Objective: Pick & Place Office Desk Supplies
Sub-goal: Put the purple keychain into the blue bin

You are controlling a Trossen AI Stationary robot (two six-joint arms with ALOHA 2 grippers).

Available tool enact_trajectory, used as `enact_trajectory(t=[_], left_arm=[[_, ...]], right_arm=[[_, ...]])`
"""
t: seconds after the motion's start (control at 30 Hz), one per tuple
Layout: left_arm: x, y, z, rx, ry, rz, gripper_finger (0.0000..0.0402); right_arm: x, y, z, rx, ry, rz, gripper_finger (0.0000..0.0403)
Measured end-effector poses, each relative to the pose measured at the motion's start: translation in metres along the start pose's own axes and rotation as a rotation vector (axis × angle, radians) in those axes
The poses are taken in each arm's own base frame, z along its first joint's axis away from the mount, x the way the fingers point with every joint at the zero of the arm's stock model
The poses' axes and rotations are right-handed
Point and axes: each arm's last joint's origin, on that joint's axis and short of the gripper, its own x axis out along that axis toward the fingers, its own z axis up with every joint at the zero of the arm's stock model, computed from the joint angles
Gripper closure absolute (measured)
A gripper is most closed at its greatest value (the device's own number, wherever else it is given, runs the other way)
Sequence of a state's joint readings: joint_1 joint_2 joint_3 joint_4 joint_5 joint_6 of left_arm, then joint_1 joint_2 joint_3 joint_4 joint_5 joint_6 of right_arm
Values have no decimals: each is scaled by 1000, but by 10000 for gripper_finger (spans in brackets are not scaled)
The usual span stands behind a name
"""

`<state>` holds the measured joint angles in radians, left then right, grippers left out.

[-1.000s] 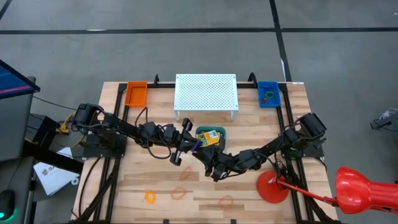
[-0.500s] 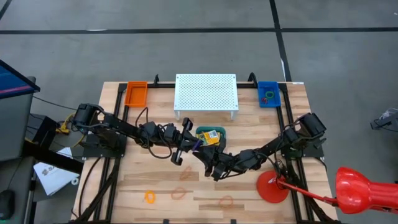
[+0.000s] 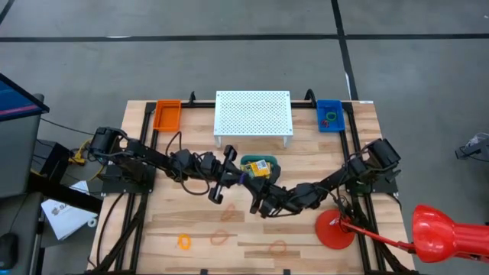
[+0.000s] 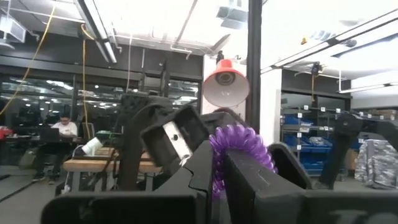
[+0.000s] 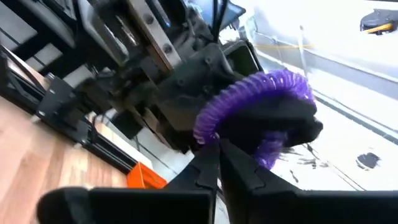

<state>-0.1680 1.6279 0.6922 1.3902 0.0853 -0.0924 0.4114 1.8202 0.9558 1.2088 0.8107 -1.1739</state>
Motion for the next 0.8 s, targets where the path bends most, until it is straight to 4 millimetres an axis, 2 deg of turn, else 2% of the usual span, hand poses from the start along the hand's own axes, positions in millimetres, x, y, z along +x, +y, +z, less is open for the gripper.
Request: enact_trajectory(t=[0.4, 0.53, 0.8], left_arm=[[0, 1, -4, 11, 32, 5, 381], [-1, 1, -5, 11, 41, 6, 371], [-1, 6, -4, 19, 31, 22, 375]], right_arm=[[-15, 3, 12, -34, 45, -12, 402], [-18, 9, 12, -96, 70, 32, 401], [-37, 18, 26, -132, 31, 82, 349]])
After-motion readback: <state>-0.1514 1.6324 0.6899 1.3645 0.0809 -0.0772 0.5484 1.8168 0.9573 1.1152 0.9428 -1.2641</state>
